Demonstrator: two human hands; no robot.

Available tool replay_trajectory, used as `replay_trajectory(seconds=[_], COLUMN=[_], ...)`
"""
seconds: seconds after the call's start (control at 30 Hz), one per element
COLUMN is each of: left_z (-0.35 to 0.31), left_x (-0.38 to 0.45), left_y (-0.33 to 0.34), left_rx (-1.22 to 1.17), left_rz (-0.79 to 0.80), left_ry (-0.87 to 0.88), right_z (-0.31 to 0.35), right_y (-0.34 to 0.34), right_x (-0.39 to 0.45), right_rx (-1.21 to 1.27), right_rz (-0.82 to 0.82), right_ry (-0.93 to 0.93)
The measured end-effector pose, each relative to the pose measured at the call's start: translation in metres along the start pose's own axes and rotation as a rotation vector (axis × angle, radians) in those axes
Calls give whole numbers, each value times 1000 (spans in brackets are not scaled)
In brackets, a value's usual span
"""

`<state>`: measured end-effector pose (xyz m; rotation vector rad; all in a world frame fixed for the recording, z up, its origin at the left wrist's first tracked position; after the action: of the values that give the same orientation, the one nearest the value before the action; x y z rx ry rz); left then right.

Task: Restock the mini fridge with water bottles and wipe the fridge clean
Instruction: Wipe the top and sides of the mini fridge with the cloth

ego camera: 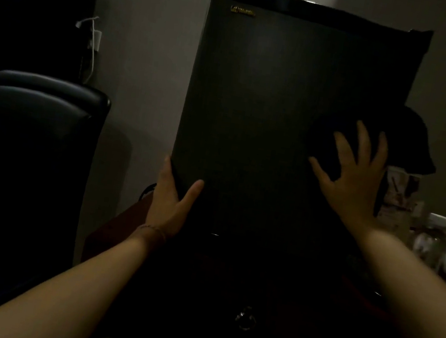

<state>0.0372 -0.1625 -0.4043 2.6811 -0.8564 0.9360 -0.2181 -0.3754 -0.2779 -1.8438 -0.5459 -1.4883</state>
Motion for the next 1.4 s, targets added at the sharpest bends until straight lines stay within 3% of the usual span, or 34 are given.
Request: replay_trajectory(seconds=[0.2,0.33,0.5,0.83,1.0,1.17,1.4], left_z=[-4,-8,-9,1,4,1,-7], left_x=[-3,-3,-3,0,2,1,10], left_y=[1,-1,-2,2,1,0,-5], left_rx=[-9,-42,-49,35,103,63,-21], left_rz=[-11,6,1,0,2,26,54], left_ry=[-20,-17,-45,-33,-30,-50,-132], right_z=[26,59,117,189,171,116,31], right_y=[30,40,43,37,23,-3,-13], right_x=[-104,-120,-100,38,88,128,97], right_rx=[19,2,30,-6,-18,-5,67], right_rz=[136,181,174,15,22,21,-64], right_ry=[-129,-236,-235,-531,-460,-231,18])
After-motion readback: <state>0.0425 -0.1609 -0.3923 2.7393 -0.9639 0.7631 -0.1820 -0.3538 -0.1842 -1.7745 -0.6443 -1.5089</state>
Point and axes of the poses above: each hand's wrist, its own x-axis towards the middle knuckle, its own y-axis out of the palm, z = x × y, the point moved 4 cm from there along x, towards the middle knuckle, and after that the axes turned 3 degrees about -x, right-handed, at the moved point
